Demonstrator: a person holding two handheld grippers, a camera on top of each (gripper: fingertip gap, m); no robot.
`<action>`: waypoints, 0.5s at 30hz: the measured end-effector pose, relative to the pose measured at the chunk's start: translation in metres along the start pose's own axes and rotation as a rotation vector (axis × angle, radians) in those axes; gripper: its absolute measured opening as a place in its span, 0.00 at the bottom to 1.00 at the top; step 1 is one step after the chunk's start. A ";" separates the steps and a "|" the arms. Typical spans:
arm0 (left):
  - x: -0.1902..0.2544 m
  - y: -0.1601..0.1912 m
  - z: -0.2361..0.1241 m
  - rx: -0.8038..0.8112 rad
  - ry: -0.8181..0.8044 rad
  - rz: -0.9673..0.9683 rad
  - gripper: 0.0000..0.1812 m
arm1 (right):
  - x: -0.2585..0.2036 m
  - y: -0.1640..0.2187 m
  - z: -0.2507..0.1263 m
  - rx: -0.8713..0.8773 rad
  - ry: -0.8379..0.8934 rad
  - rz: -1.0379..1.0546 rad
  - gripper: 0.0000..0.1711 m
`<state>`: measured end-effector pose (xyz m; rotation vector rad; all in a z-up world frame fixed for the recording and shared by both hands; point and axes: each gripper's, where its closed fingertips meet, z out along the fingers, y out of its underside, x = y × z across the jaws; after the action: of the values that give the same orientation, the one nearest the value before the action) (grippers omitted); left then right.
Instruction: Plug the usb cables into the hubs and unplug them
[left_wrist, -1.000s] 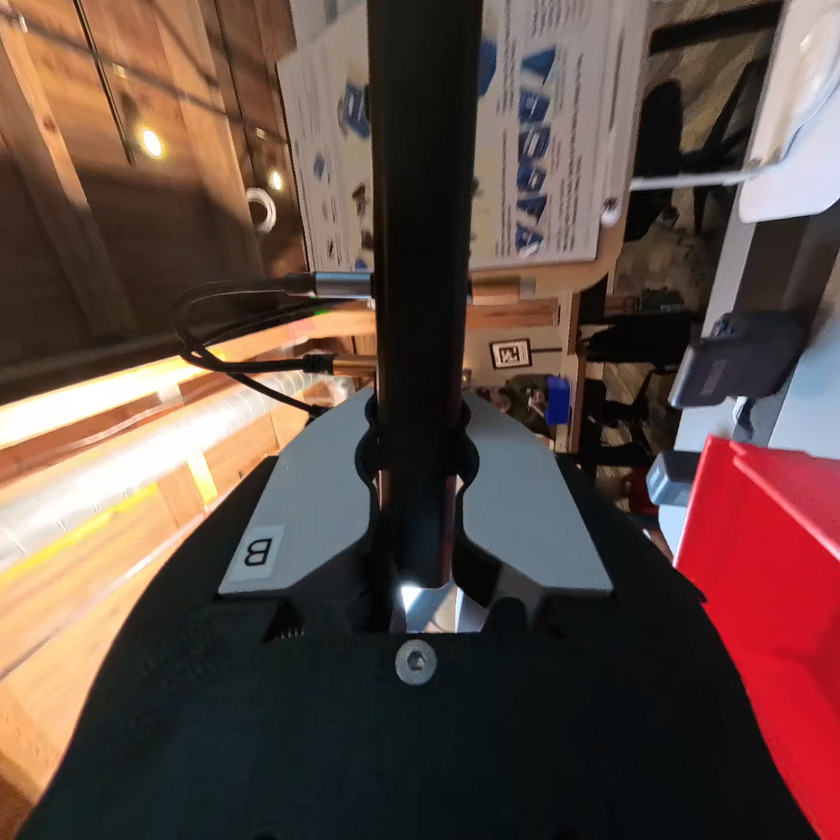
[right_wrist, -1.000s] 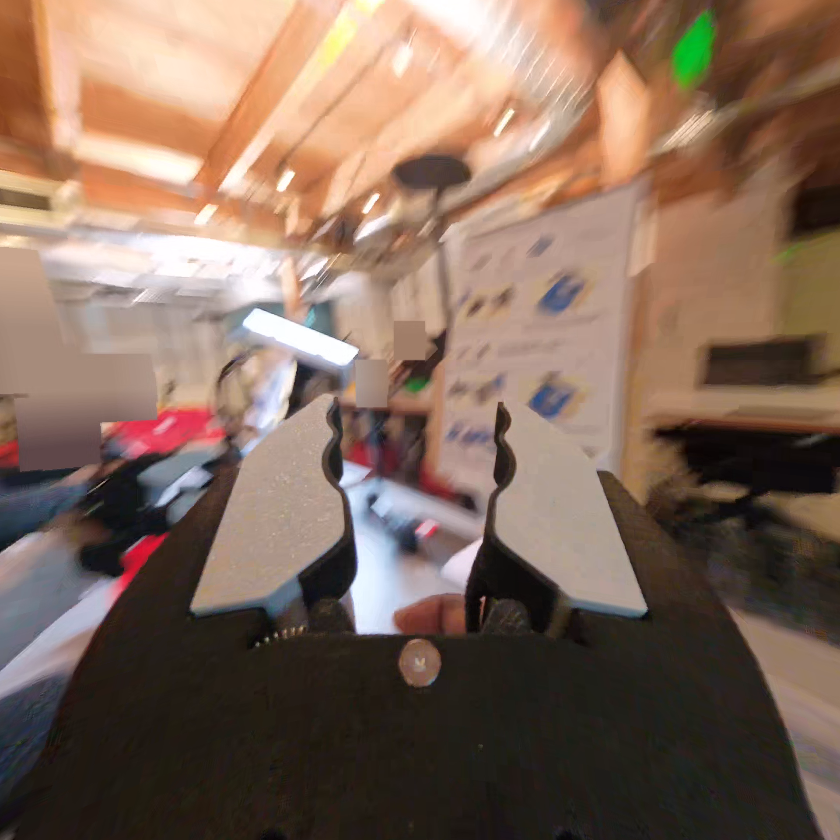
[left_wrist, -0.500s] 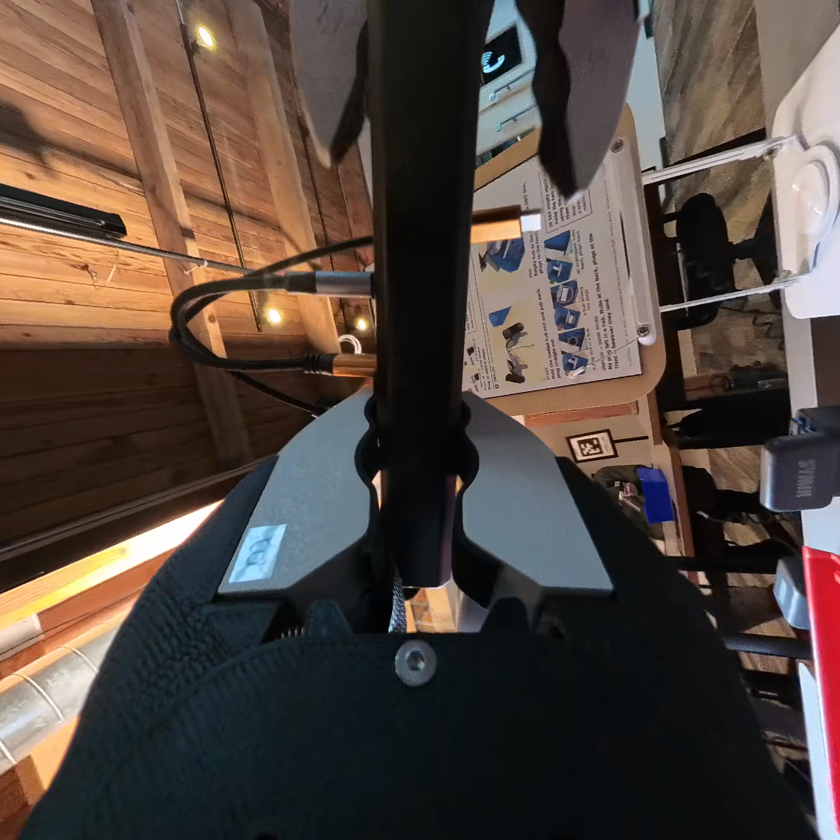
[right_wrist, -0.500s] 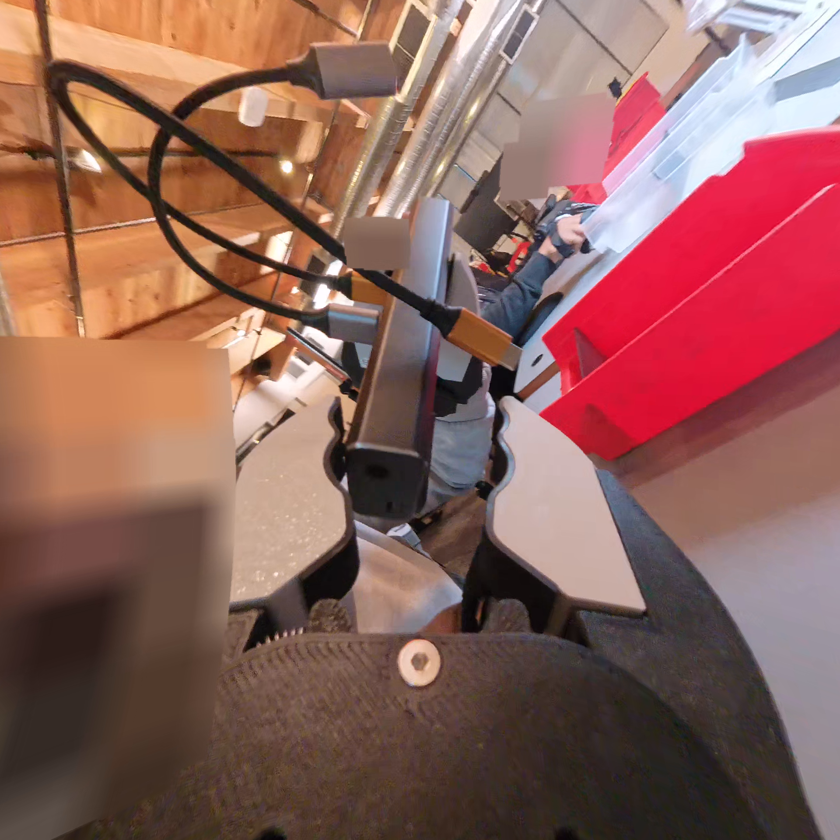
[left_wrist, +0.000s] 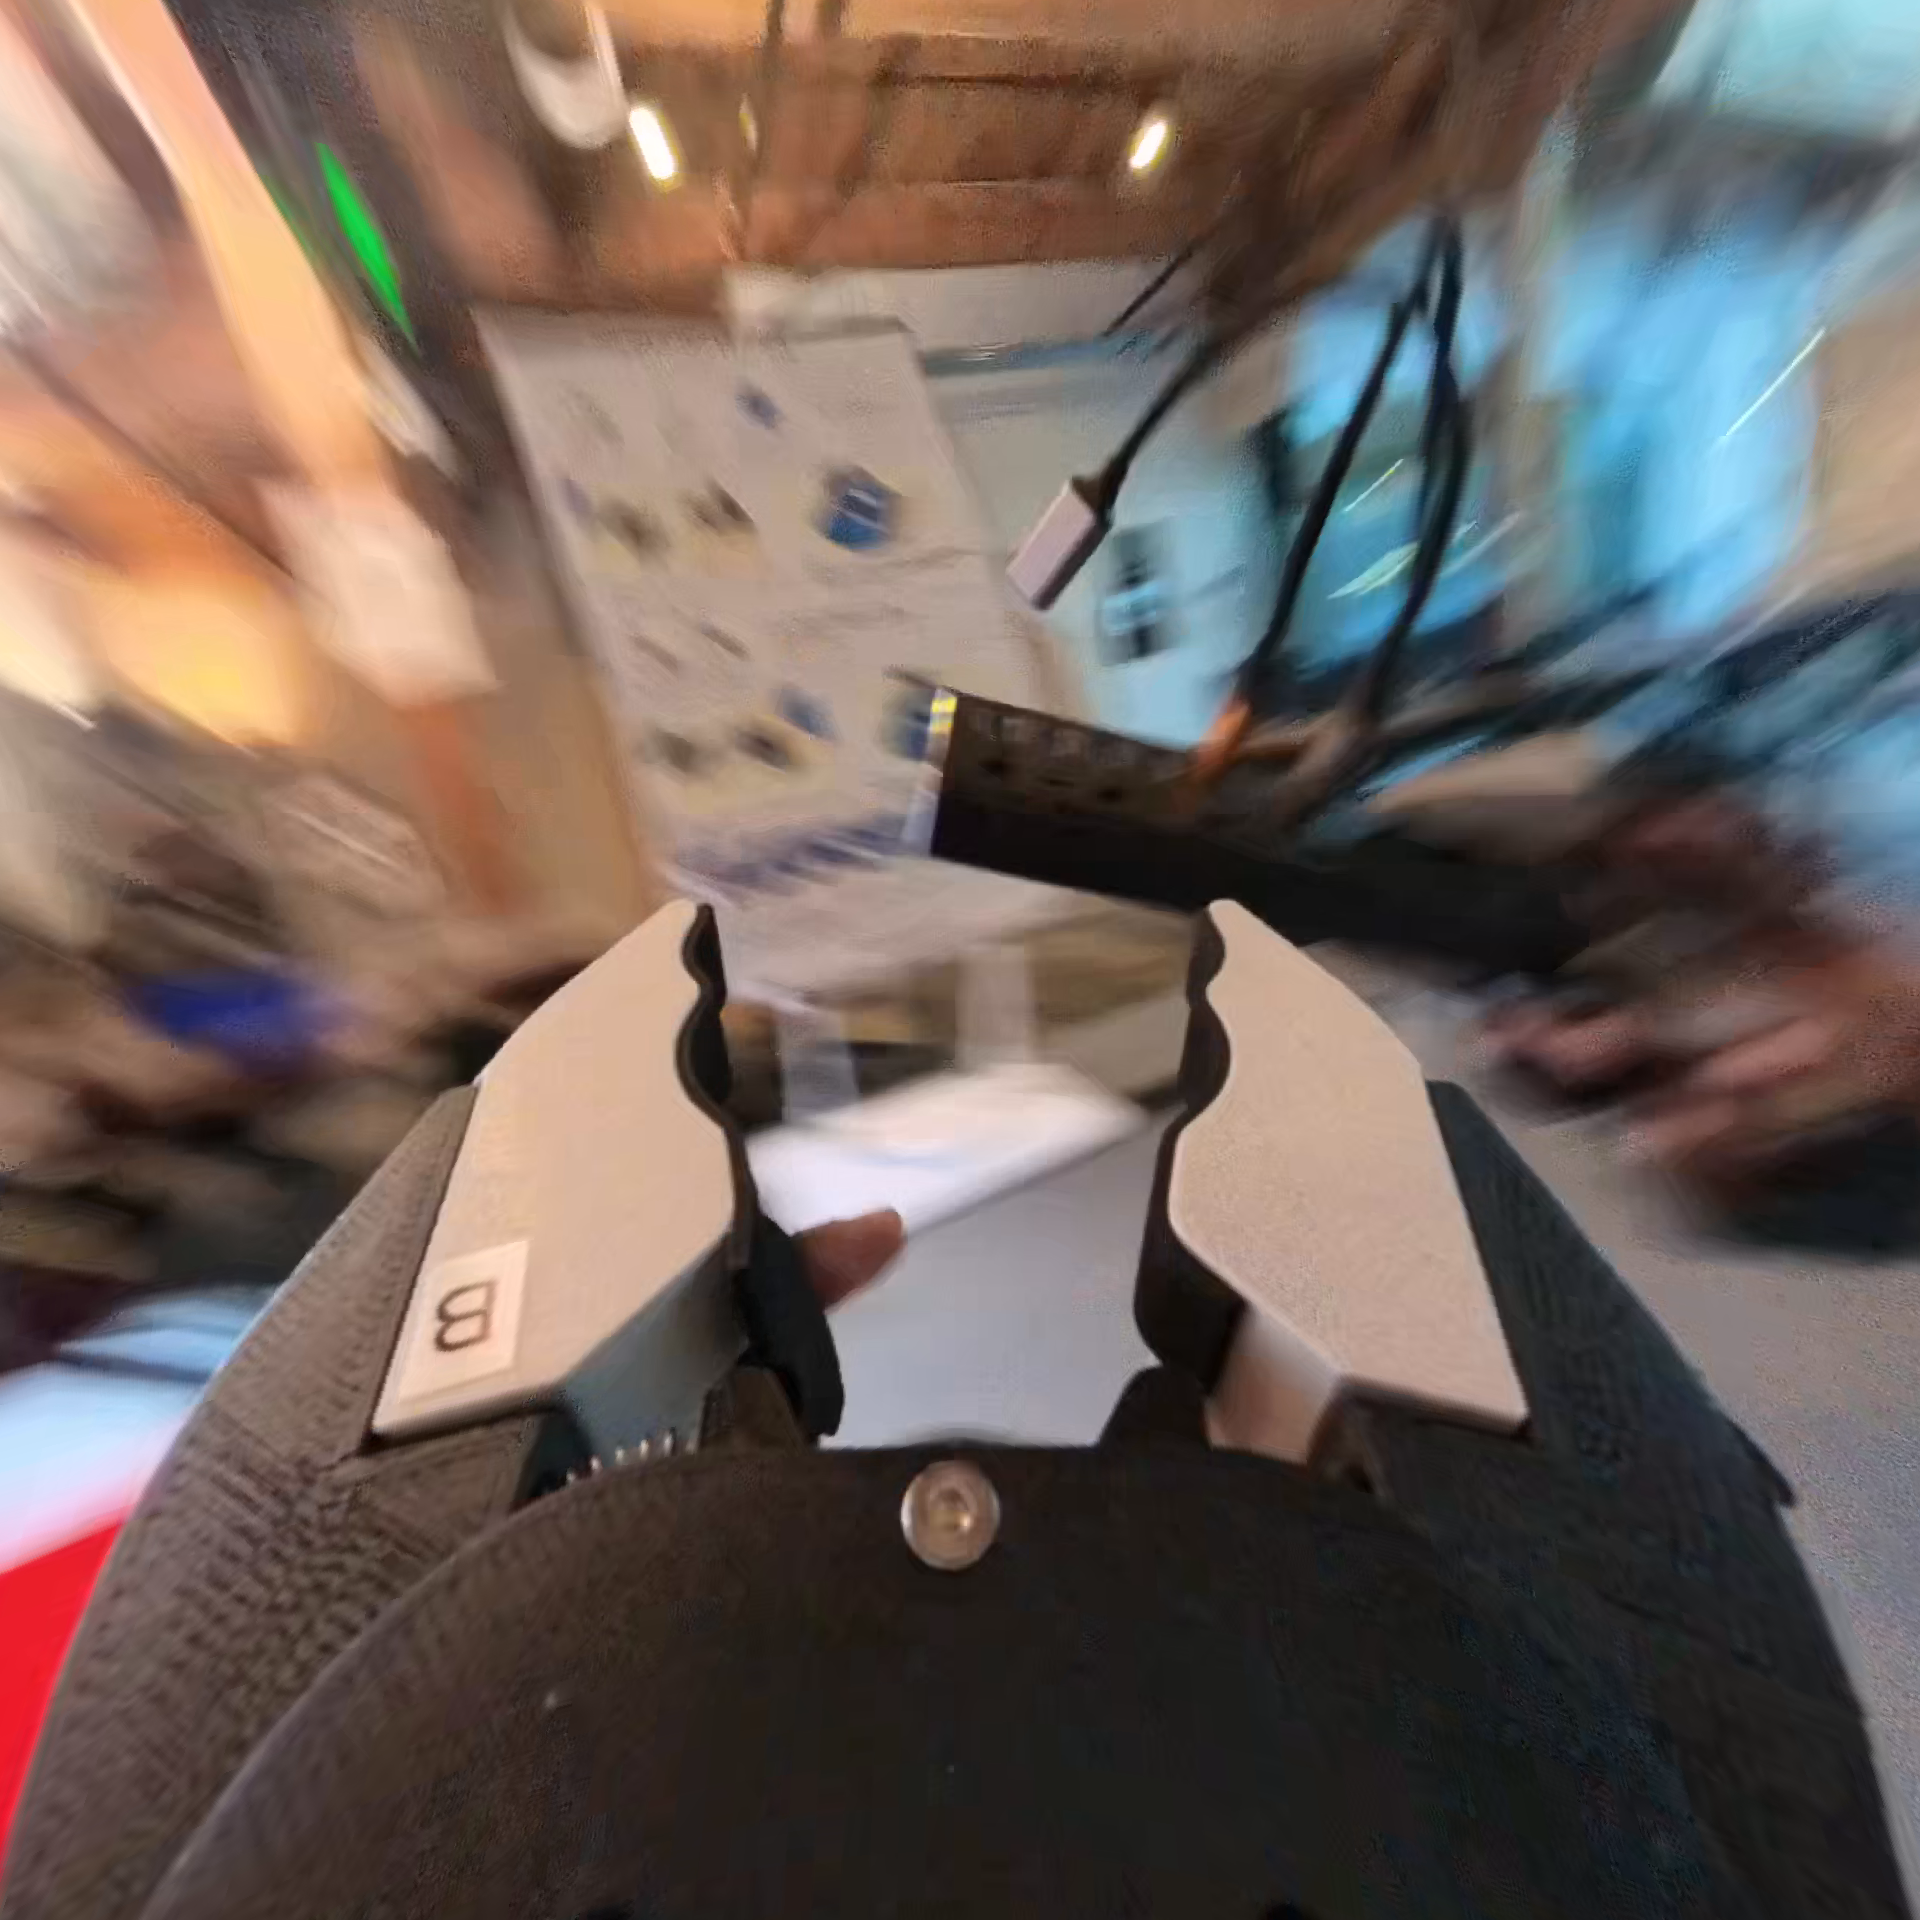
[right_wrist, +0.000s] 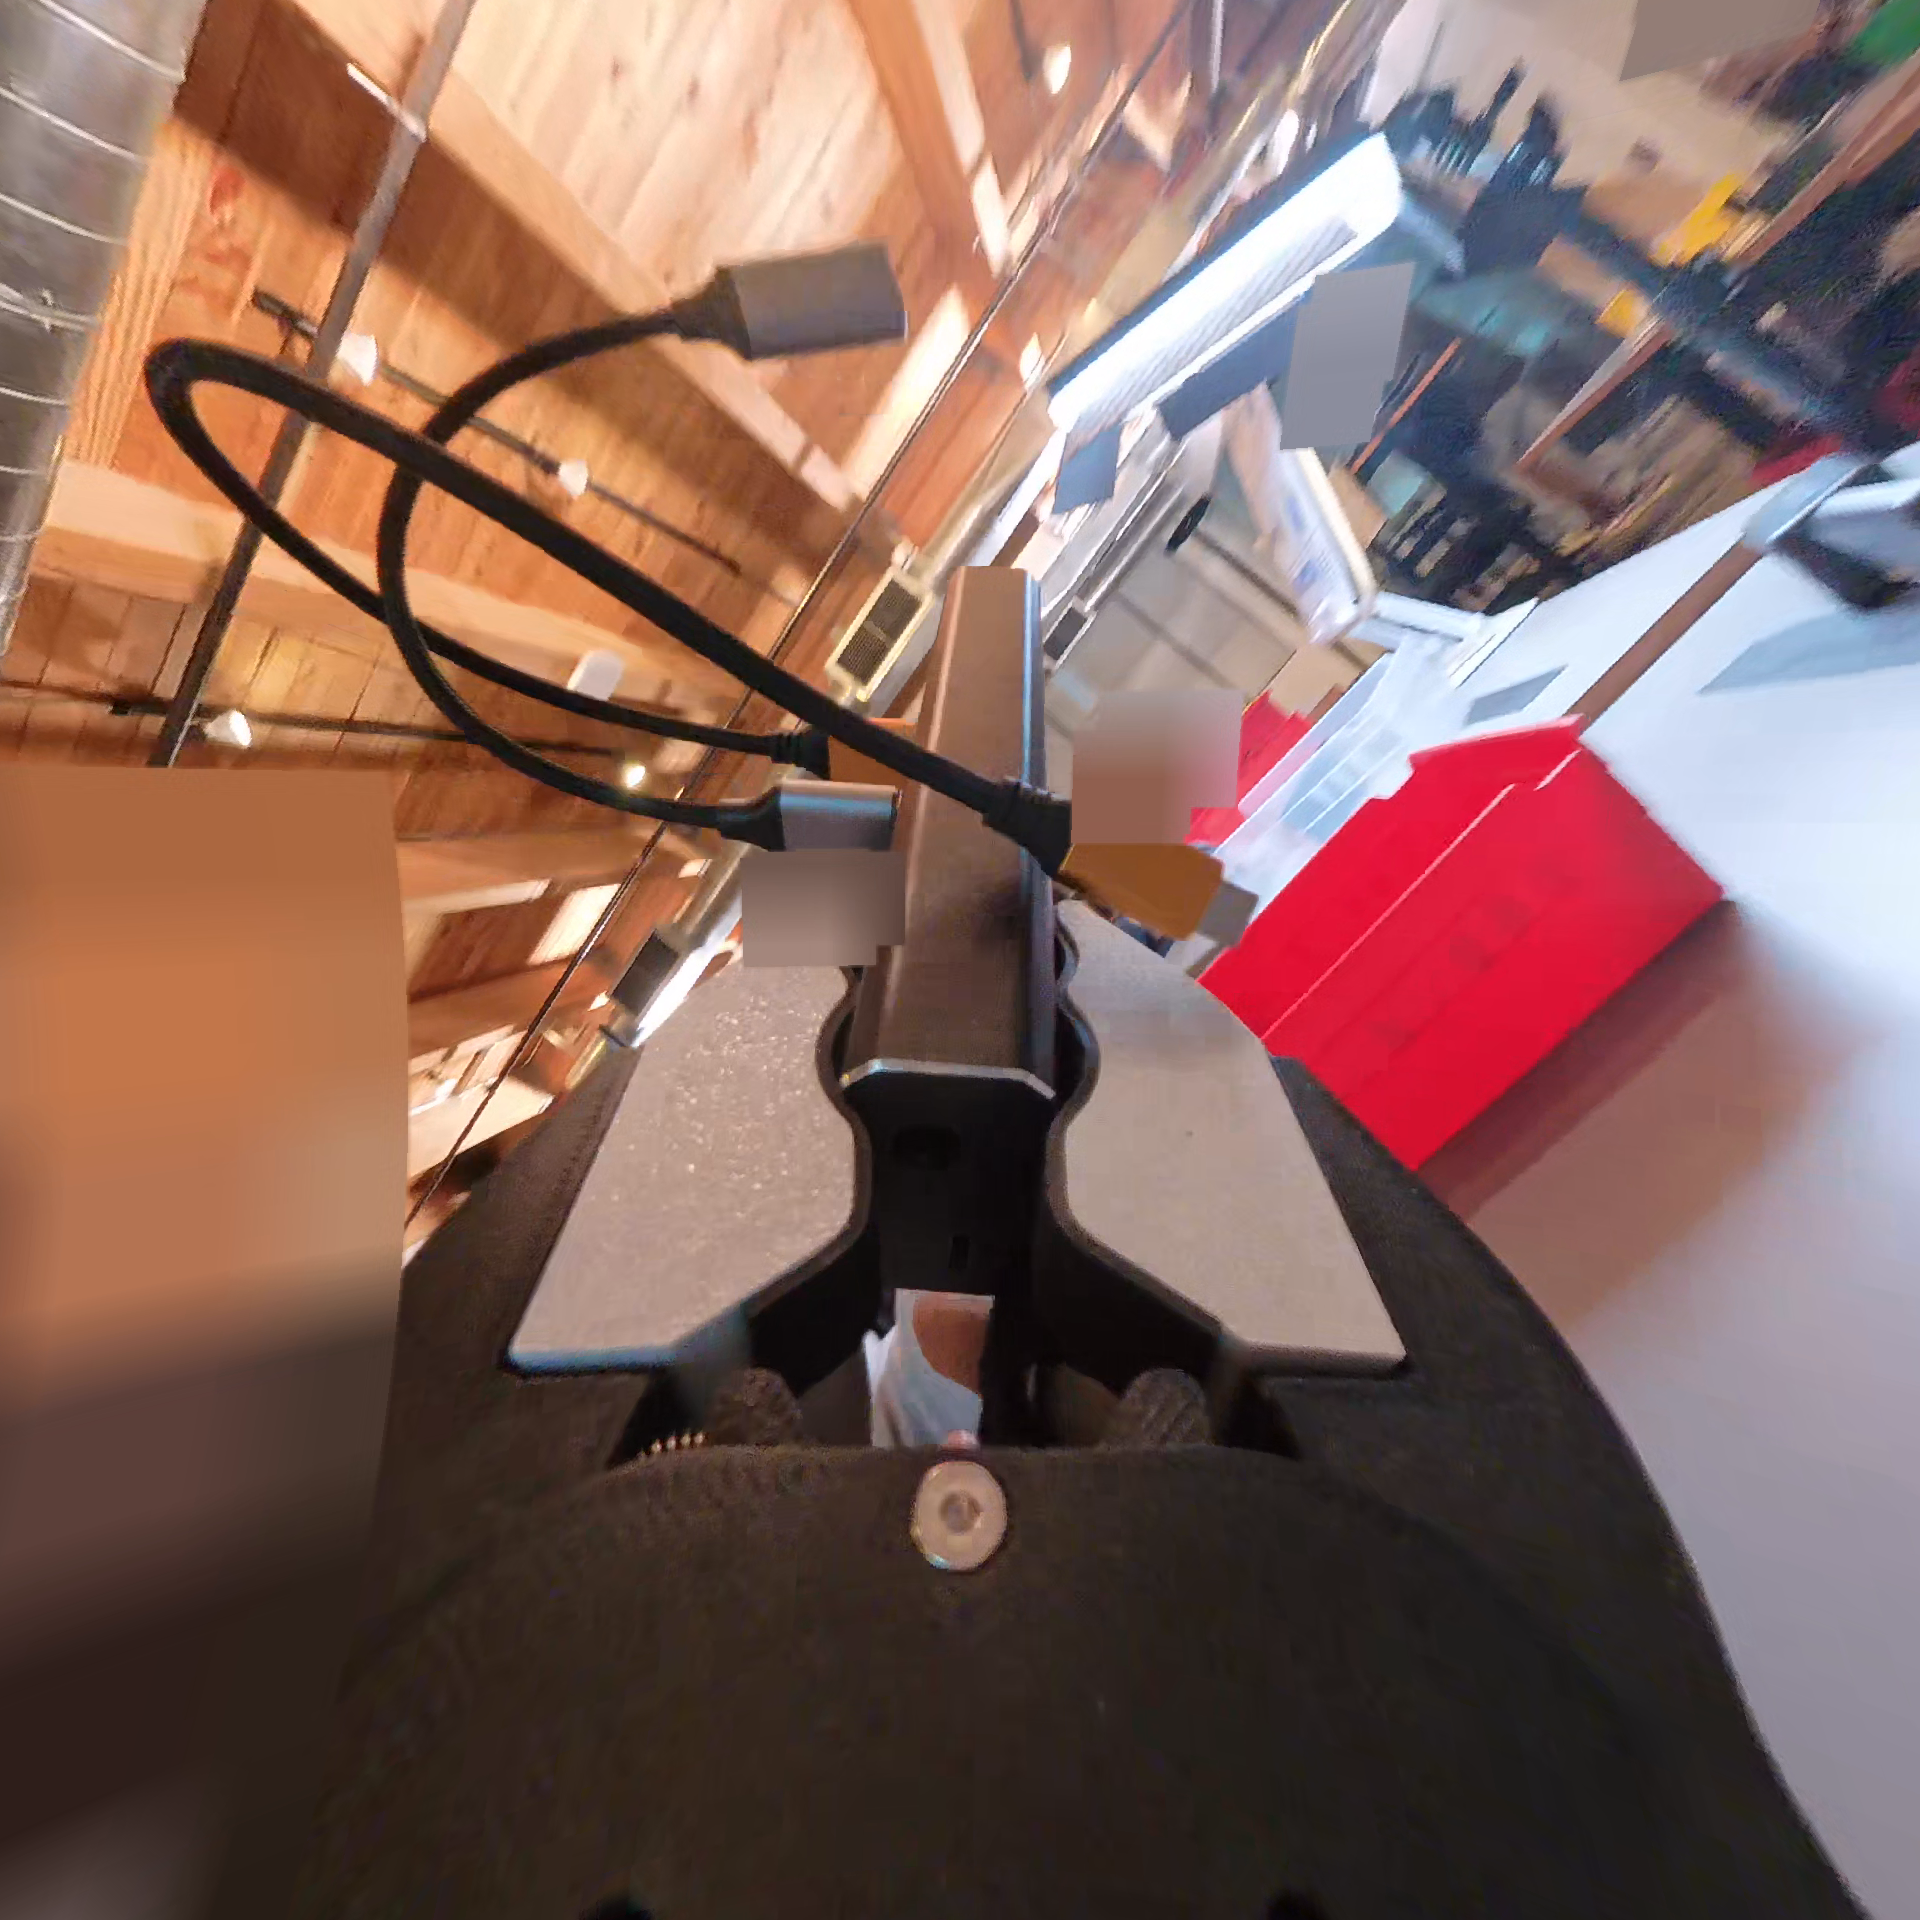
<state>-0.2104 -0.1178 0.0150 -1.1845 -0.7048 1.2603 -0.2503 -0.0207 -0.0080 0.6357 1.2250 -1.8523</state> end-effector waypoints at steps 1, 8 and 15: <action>0.020 0.010 0.000 -0.007 0.138 -0.364 0.47 | 0.003 -0.001 -0.005 0.021 0.008 -0.012 0.18; 0.061 0.064 0.030 0.002 0.504 -1.602 0.40 | 0.029 0.031 -0.005 0.057 -0.036 0.081 0.18; 0.044 0.080 0.024 0.097 0.362 -1.415 0.30 | 0.068 0.068 0.008 -0.013 0.141 0.087 0.18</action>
<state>-0.2491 -0.0784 -0.0614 -0.5161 -0.9064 -0.1079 -0.2304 -0.0656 -0.0905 0.8116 1.2785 -1.7507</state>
